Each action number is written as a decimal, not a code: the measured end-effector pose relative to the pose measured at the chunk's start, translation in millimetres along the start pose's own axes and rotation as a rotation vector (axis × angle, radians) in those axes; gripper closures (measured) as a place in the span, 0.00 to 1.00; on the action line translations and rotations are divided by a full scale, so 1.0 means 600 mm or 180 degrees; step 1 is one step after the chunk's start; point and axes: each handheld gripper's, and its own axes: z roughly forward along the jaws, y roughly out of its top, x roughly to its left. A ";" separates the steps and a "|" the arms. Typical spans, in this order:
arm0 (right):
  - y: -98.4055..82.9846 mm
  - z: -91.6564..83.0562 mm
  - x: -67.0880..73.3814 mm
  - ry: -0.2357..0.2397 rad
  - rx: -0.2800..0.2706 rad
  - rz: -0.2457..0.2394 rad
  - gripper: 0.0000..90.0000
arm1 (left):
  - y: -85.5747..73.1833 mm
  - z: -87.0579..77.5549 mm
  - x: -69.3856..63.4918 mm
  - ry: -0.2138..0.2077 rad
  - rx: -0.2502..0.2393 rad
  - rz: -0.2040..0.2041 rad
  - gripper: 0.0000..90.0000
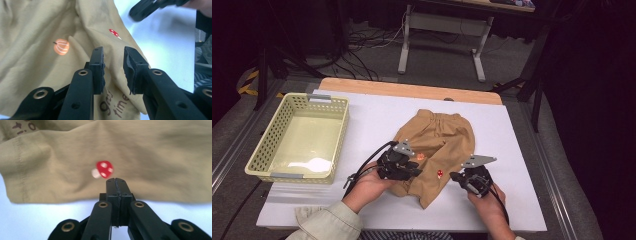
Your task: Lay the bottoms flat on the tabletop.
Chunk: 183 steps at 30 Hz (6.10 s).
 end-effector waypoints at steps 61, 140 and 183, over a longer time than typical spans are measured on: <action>-0.086 -0.087 -0.117 -0.0740 0.0272 0.0742 0.91 | -0.023 -0.035 0.000 0.0020 -0.0090 0.0030 0.67; 0.031 0.040 0.034 0.0224 0.0064 -0.0202 0.68 | -0.043 -0.013 0.087 0.1421 -0.0029 -0.0547 0.98; 0.031 0.018 0.042 0.0329 -0.0071 -0.0225 0.67 | -0.047 0.047 -0.048 0.0297 0.0412 -0.0085 0.93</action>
